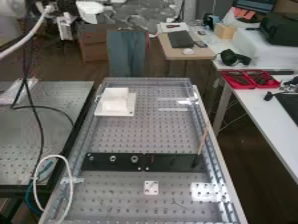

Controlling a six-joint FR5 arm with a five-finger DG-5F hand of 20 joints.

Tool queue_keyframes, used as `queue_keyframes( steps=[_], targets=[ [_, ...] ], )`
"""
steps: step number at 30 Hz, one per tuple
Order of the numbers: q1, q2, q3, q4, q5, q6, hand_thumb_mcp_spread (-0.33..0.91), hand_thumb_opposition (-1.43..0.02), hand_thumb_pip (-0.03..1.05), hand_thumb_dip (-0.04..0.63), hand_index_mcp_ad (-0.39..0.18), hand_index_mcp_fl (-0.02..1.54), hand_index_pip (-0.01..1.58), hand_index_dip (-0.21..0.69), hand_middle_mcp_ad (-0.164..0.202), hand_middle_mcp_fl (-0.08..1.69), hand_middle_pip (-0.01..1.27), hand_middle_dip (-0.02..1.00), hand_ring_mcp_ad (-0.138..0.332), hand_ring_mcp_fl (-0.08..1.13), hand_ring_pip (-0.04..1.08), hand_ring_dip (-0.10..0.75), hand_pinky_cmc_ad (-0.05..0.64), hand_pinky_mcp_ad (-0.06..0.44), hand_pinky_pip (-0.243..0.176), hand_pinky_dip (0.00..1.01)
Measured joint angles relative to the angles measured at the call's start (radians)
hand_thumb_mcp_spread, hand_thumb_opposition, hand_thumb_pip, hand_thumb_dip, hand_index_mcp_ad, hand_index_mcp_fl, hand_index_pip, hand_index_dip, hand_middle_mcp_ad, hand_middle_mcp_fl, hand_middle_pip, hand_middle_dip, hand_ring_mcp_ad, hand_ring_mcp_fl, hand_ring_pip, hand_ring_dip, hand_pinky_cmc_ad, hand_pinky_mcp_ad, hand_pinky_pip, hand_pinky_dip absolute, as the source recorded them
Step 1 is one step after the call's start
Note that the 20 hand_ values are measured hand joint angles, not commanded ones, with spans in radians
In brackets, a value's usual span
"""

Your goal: Grab the bearing and place it in the white container

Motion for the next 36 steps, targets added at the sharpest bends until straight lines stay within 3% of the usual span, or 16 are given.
queue_keyframes(
  steps=[18,20,28,36],
  targets=[
    [-0.001,-0.007,-0.169,0.136,0.110,0.047,0.24,-0.67,0.34,0.017,0.007,0.01,0.07,0.079,0.086,0.01,0.14,0.17,0.141,0.00,0.10,0.059,0.358,0.291,-0.075,0.24],
    [-0.006,-0.014,-0.194,0.166,0.124,0.055,0.26,-0.66,0.40,0.024,0.010,0.02,0.08,0.079,0.086,0.01,0.14,0.17,0.145,0.00,0.10,0.059,0.361,0.291,-0.075,0.25],
    [-0.018,-0.050,-0.284,0.279,0.176,0.112,0.28,-0.68,0.40,0.047,0.007,0.02,0.08,0.031,0.086,0.02,0.14,0.17,0.148,0.00,0.10,0.059,0.361,0.291,-0.075,0.25],
    [-0.002,-0.087,-0.327,0.323,0.256,0.126,0.28,-0.69,0.42,0.061,0.000,0.04,0.09,0.014,0.086,0.02,0.14,0.17,0.147,0.00,0.10,0.059,0.361,0.291,-0.075,0.25]
  ],
)
